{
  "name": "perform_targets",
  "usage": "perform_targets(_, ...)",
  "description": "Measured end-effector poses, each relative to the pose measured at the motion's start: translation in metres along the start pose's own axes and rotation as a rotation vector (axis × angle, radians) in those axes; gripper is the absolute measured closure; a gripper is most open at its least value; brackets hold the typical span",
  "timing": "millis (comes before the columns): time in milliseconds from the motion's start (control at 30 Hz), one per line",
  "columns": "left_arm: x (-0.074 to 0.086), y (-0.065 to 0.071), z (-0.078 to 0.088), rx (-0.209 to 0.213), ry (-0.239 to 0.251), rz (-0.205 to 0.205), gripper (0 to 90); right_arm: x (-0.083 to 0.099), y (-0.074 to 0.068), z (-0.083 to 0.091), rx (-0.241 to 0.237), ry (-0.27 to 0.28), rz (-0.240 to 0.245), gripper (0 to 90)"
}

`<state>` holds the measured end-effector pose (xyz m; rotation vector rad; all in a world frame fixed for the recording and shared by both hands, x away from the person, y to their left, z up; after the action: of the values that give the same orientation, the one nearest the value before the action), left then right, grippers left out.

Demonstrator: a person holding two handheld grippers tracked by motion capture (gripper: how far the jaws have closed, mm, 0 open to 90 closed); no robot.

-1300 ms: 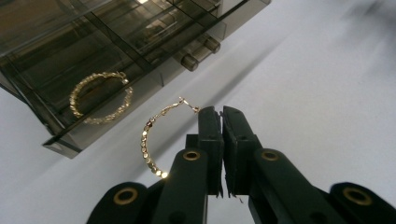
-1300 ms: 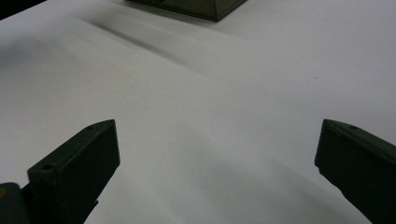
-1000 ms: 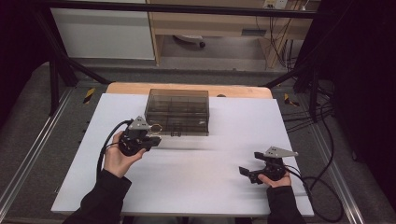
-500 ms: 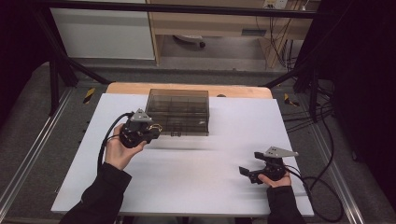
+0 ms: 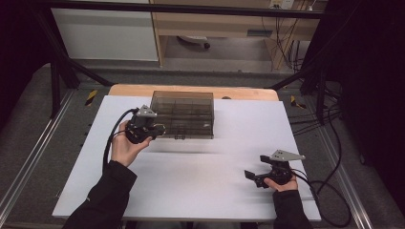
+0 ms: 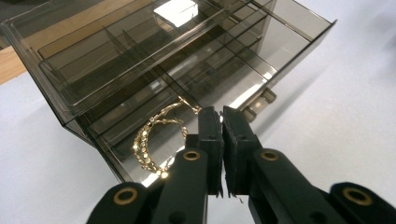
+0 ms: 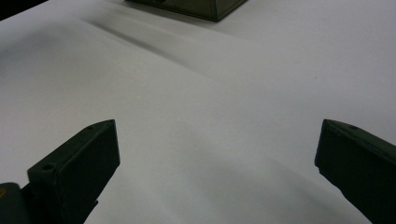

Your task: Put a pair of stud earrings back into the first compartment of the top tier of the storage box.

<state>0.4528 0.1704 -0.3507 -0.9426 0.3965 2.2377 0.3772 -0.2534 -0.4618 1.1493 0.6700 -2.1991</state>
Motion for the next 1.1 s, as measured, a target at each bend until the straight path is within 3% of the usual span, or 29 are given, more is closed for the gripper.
perform_targets(267, -0.001, -0.008, -0.010, -0.013, 0.004, 0.029, 86.5, 0.000, 0.000, 0.000, 0.000, 0.001, 0.002, 0.6)
perform_targets(567, 0.000, -0.015, -0.018, -0.041, 0.002, 0.035, 86.5, 0.000, 0.000, 0.000, -0.001, 0.000, 0.000, 0.6)
perform_targets(1100, 0.007, -0.018, -0.027, -0.033, -0.004, 0.049, 86.4, 0.000, 0.000, 0.000, -0.001, 0.001, 0.000, 0.6)
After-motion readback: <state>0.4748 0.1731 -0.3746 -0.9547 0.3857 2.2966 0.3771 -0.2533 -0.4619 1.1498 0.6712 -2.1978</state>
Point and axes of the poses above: each handheld gripper's, and its own axes: z roughly backward along the jaws, x roughly out of its underside, y roughly to its right, the point moved 2 cm from there along -z, roughly forward along the jaws, and after that the axes turned 2 degrees about z, right-handed, at the moved point
